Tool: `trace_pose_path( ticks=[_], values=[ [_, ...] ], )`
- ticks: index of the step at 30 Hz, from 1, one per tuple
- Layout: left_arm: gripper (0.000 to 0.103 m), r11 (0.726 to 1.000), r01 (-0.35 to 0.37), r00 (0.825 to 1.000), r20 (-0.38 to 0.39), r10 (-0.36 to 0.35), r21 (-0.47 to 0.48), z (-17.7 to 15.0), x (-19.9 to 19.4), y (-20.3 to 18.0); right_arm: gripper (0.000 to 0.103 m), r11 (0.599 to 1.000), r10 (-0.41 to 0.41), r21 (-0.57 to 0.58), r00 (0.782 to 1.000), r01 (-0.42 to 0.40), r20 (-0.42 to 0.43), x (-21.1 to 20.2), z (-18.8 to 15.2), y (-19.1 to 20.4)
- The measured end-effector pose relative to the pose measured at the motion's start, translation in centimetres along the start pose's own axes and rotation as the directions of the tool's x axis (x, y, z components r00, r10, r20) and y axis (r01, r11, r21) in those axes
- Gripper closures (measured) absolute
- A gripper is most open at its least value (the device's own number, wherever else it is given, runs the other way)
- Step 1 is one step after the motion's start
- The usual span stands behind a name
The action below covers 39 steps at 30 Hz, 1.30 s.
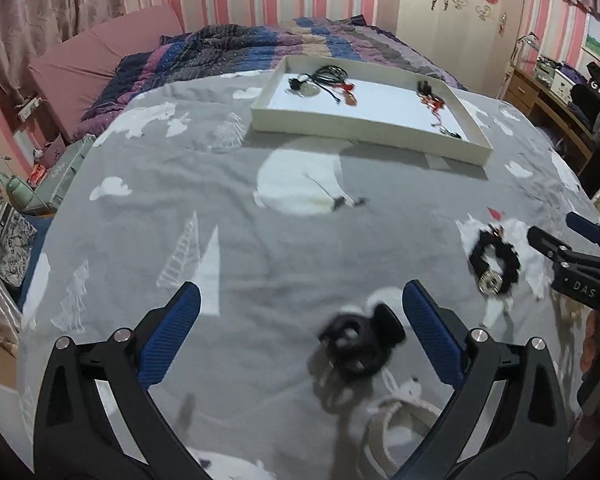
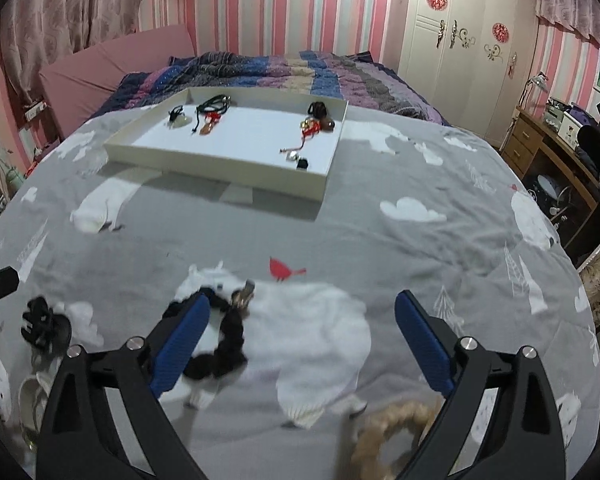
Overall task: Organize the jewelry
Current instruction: 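Grasp the black claw clip with the left tool while the right grasps the black scrunchie bracelet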
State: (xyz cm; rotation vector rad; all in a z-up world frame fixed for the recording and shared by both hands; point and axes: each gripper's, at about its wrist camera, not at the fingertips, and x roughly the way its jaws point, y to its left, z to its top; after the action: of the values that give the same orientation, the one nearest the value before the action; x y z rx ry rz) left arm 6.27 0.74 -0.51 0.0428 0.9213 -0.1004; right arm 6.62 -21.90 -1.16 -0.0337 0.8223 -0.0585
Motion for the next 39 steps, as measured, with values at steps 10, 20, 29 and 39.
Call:
trace_pose_path(
  ticks=[10,20,29,39],
  values=[
    [0.003,0.999,0.042,0.998,-0.039,-0.042,0.005,-2.3,0.5,-1.2,0.009,1.0,-0.026,-0.001,0.999,0.026,-0.024,-0.7,-1.6,-0.3],
    [0.003,0.998,0.064,0.996,-0.068,-0.063,0.015,-2.3,1.2,-1.9,0.01,1.0,-0.009,-0.016,0.998,0.008,-0.056,0.0,-1.5,0.1],
    [0.015,0.996,0.075,0.993,-0.097,-0.071,0.044,-2.1,2.3,-2.7,0.034,0.999,0.029,-0.026,0.992,-0.032,-0.12,1.9,-0.9,1.1],
    [0.039,0.995,0.098,0.983,-0.16,-0.091,0.036,-2.4,3.9,-2.7,0.055,0.998,0.039,-0.04,0.988,-0.046,-0.148,3.1,-0.7,2.0]
  ],
)
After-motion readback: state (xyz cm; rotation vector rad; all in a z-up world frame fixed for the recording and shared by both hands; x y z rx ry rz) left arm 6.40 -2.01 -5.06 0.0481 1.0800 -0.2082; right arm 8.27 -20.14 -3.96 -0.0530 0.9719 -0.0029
